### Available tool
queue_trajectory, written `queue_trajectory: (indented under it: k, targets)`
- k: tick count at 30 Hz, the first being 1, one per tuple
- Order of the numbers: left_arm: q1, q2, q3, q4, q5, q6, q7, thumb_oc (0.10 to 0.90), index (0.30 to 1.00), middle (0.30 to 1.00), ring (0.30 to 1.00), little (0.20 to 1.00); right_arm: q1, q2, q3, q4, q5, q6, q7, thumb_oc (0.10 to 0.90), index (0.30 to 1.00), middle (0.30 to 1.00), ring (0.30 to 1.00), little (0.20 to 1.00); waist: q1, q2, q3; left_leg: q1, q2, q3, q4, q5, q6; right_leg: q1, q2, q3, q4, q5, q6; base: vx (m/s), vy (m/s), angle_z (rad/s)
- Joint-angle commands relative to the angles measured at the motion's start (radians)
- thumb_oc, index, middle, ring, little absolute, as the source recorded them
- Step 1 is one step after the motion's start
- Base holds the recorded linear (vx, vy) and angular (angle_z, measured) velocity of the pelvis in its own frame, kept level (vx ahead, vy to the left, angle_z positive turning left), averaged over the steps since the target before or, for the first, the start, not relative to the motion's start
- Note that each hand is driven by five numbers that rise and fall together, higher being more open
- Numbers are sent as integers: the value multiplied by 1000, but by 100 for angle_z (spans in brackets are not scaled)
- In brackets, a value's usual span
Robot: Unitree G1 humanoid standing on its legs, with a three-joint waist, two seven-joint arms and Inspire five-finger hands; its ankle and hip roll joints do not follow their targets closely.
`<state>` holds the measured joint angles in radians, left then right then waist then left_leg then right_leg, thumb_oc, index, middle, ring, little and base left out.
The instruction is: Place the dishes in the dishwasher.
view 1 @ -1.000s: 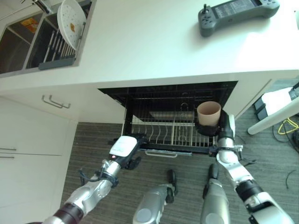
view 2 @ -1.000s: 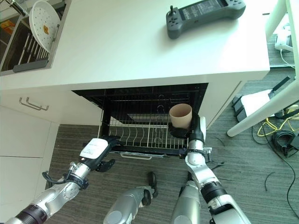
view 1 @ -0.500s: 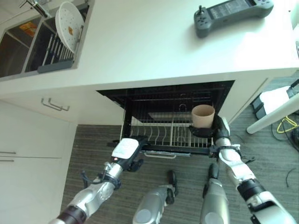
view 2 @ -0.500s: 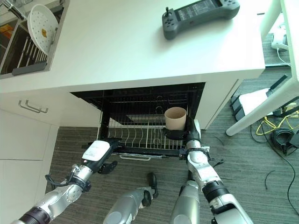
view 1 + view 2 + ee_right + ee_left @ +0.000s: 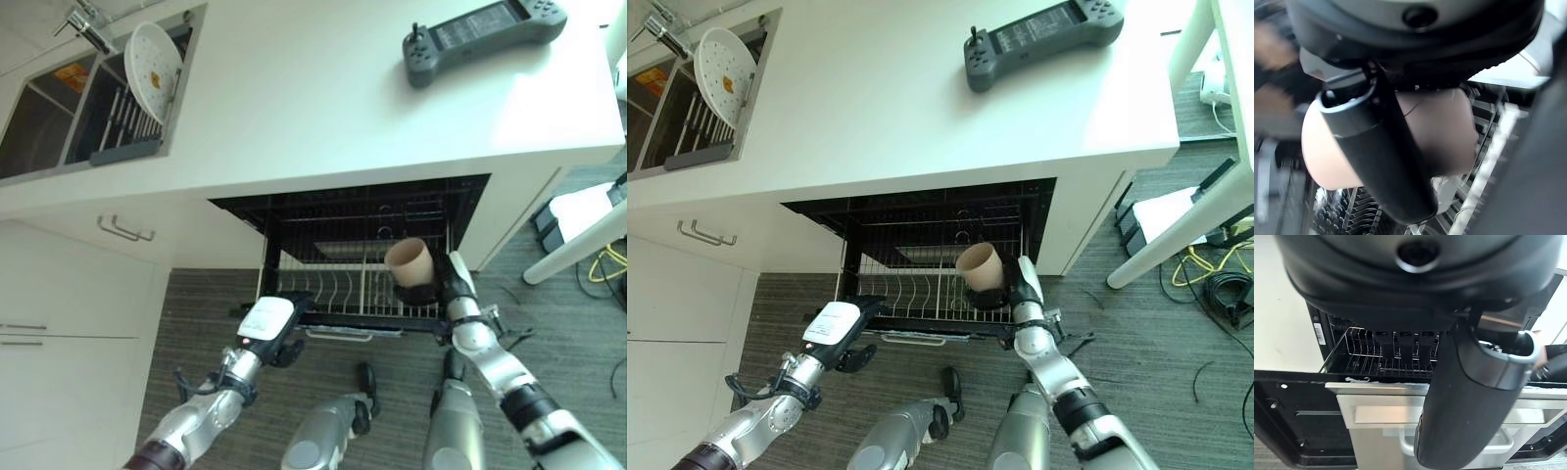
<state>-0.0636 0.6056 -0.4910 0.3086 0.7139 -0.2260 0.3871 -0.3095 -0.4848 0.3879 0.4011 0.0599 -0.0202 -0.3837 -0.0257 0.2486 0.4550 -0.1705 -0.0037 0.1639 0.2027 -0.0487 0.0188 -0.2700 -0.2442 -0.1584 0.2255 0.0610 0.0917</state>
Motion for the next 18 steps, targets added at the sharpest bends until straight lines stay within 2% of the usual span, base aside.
queue_trajectory:
  k: [1, 2, 3, 7, 8, 10, 11, 12, 13, 14, 16, 18]
  targets:
    - [17, 31, 64, -63, -15, -19, 91, 800, 900, 900, 900, 900, 152, -35, -37, 20, -42, -73, -114, 800, 900, 900, 900, 900, -24, -18, -12, -77, 43, 18, 97, -171, -26, 55, -61, -51, 75, -248, 59, 0, 0, 0]
    - [14, 25, 59, -46, -13, -23, 103, 800, 900, 900, 900, 900, 158, -34, -36, 18, -11, -73, -128, 800, 900, 900, 900, 900, -27, -18, -12, -79, 43, 20, 97, -171, -25, 53, -62, -48, 75, -248, 58, 0, 0, 0]
    - [13, 22, 56, -49, -11, -16, 104, 800, 900, 900, 900, 900, 162, -33, -43, 15, -34, -103, -141, 800, 900, 900, 900, 900, -29, -18, -10, -78, 43, 21, 97, -173, -24, 53, -63, -48, 75, -248, 58, 0, 0, 0]
    - [11, 14, 43, -25, -10, -21, 129, 800, 900, 900, 900, 900, 161, -48, -33, 1, -185, -187, -190, 800, 900, 900, 900, 900, -33, -15, -9, -77, 40, 17, 97, -177, -21, 52, -64, -45, 75, -250, 60, 0, 0, 0]
    - [9, 10, 38, -13, -7, -29, 138, 800, 900, 900, 900, 900, 155, -53, -26, -1, -197, -197, -222, 800, 900, 900, 900, 900, -32, -13, -10, -78, 39, 15, 97, -178, -20, 52, -65, -44, 75, -250, 61, 0, 0, 0]
    - [7, 8, 36, 3, -5, -42, 146, 800, 900, 900, 900, 900, 151, -58, -34, 10, -129, -149, -247, 800, 900, 900, 900, 900, -29, -7, -16, -83, 38, 11, 97, -175, -21, 47, -64, -43, 75, -247, 59, 0, 0, 0]
    - [7, 7, 36, 2, -4, -41, 145, 800, 900, 900, 900, 900, 152, -59, -38, 14, -131, -152, -250, 800, 900, 900, 900, 900, -28, -7, -17, -82, 38, 11, 97, -176, -20, 47, -65, -45, 75, -248, 59, 0, 0, 0]
    - [12, 7, 36, 5, -1, -47, 147, 800, 900, 900, 900, 900, 156, -59, -42, 32, -129, -185, -254, 800, 900, 900, 900, 900, -28, -8, -17, -74, 36, 10, 97, -182, -21, 55, -68, -47, 75, -253, 62, 0, 0, 0]
    - [14, 6, 38, 8, 1, -50, 150, 800, 900, 900, 900, 900, 157, -59, -43, 36, -102, -185, -233, 800, 900, 900, 900, 900, -28, -8, -17, -74, 36, 10, 97, -182, -21, 56, -68, -47, 75, -254, 62, 41, 2, -3]
    - [17, 9, 43, 10, -3, -55, 147, 800, 900, 900, 900, 900, 170, -50, -53, 45, 29, -123, -124, 800, 900, 900, 900, 900, -30, -8, -19, -72, 35, 8, 97, -182, -23, 57, -68, -46, 75, -254, 63, 20, 2, -3]
    - [19, 7, 46, 9, 2, -55, 141, 800, 900, 900, 900, 900, 178, -30, -55, 70, 115, -110, -24, 800, 900, 900, 900, 900, -30, -10, -18, -68, 36, 9, 97, -183, -24, 60, -67, -48, 75, -255, 60, 10, -3, -2]
    - [18, 6, 46, 13, 8, -59, 142, 800, 900, 900, 900, 900, 181, -5, -38, 101, 212, -99, 166, 800, 900, 900, 900, 900, -27, -14, -17, -67, 38, 9, 97, -181, -26, 63, -68, -51, 75, -255, 59, 0, 0, 0]
